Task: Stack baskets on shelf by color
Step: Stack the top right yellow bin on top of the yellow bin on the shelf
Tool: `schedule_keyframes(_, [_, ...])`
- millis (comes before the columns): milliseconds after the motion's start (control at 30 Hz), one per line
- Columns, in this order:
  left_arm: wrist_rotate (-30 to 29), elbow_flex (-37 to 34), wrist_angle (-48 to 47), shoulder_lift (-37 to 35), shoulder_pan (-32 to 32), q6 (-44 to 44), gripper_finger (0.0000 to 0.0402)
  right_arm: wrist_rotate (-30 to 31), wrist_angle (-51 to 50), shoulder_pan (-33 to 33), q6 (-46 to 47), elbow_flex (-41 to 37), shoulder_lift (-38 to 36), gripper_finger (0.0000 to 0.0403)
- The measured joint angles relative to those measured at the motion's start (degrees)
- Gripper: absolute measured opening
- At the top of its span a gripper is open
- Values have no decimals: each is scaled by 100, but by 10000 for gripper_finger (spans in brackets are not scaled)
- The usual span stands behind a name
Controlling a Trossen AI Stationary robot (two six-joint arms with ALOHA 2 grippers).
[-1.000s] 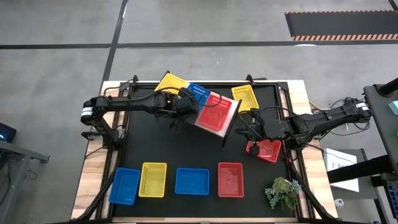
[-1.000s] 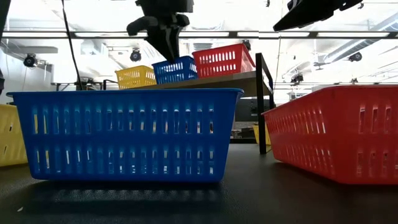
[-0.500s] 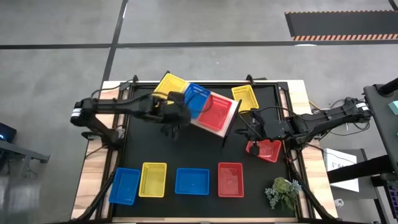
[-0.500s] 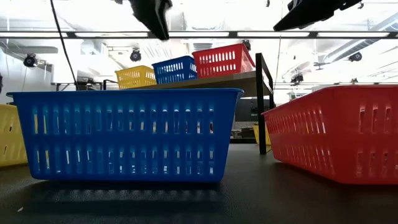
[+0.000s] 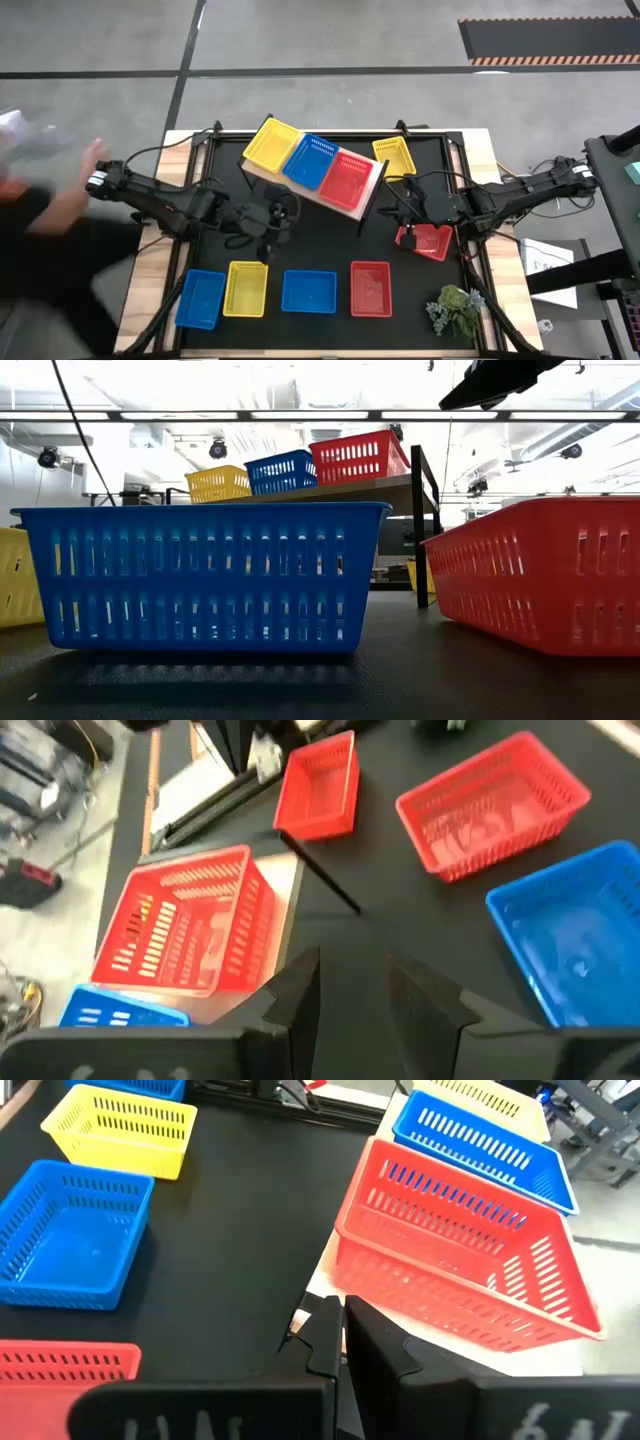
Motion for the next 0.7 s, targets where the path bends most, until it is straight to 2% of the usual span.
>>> schedule_keyframes(133, [-9, -591, 556, -406, -31, 2, 95, 1, -2, 0, 240, -2, 2, 14])
schedule_keyframes(267, [-20, -1093, 1056, -815, -31, 7, 95, 53, -16, -14, 598, -2, 2, 38])
schedule_keyframes(367, [-178, -1336, 1315, -1044, -29, 6, 95, 457, -225, -57, 1110, 70, 0, 63])
schedule_keyframes(500, [-713, -1493, 1572, -1270, -29, 9, 95, 946, -1162, -309, 1920, 448, 2, 90])
schedule_keyframes(700, [-986, -1665, 1817, -1438, -27, 436, 95, 867, -2457, -1203, 3113, 1122, 42, 107])
